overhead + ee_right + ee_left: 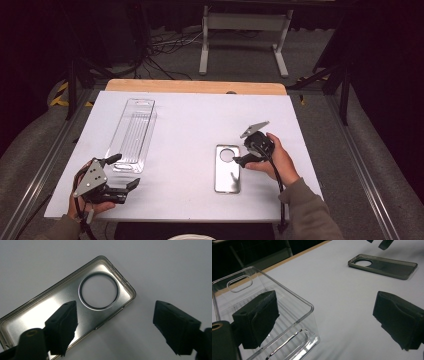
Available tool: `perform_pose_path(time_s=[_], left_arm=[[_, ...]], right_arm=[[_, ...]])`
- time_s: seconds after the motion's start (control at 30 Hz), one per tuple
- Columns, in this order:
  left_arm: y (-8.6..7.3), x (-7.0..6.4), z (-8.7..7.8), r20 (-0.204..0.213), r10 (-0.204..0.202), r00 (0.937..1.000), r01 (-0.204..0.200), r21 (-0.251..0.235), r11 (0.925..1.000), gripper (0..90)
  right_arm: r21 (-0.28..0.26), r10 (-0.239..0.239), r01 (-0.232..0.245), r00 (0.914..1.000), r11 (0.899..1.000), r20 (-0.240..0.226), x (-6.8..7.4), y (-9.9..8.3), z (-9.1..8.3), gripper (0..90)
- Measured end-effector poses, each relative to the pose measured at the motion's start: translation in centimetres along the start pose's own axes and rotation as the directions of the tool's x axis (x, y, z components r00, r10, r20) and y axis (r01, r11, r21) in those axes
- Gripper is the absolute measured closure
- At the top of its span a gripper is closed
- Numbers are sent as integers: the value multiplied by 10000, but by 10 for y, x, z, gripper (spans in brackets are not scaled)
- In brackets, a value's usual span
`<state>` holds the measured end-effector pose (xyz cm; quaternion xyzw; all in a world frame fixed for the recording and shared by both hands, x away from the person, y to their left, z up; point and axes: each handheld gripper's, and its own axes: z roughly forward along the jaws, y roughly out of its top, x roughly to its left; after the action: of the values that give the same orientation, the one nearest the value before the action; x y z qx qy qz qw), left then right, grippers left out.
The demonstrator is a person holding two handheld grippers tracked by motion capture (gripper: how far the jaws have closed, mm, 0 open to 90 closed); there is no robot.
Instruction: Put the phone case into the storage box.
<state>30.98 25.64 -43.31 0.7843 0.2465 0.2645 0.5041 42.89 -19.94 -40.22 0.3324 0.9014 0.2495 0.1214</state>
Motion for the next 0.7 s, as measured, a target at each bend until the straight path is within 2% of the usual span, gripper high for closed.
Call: perform_pose_path(time_s=[0.13,0.17,0.23,0.3,0.5,0.53,0.63,0.7], left_arm=[[0,0,1,5,39,10000,-39,35,10000,71],[0,0,1,25,44,10000,-44,35,10000,71],[0,0,0,69,16,10000,-17,49,10000,70],[0,0,1,133,26,9999,-28,94,10000,70],[-1,0,1,276,21,9996,-25,130,9999,70],[-1,0,1,276,21,9996,-25,130,9999,71],[-1,0,2,310,5,9995,-10,163,9999,71],[-1,0,3,358,9,9994,-15,180,9998,70]], right_arm=[[1021,266,-258,9996,9944,-64,-9,18,15,195],[1240,263,-268,9996,9919,52,-12,22,19,193],[1524,293,-305,9995,9878,97,-15,27,25,193],[1639,532,-560,9983,9849,218,-20,30,31,195],[2155,729,-747,9972,9736,161,-33,32,42,444],[2155,729,-747,9972,9736,161,-33,32,42,444],[2094,781,-754,9969,9749,-47,-37,32,44,554],[2092,733,-644,9967,9758,-349,-39,33,44,629]])
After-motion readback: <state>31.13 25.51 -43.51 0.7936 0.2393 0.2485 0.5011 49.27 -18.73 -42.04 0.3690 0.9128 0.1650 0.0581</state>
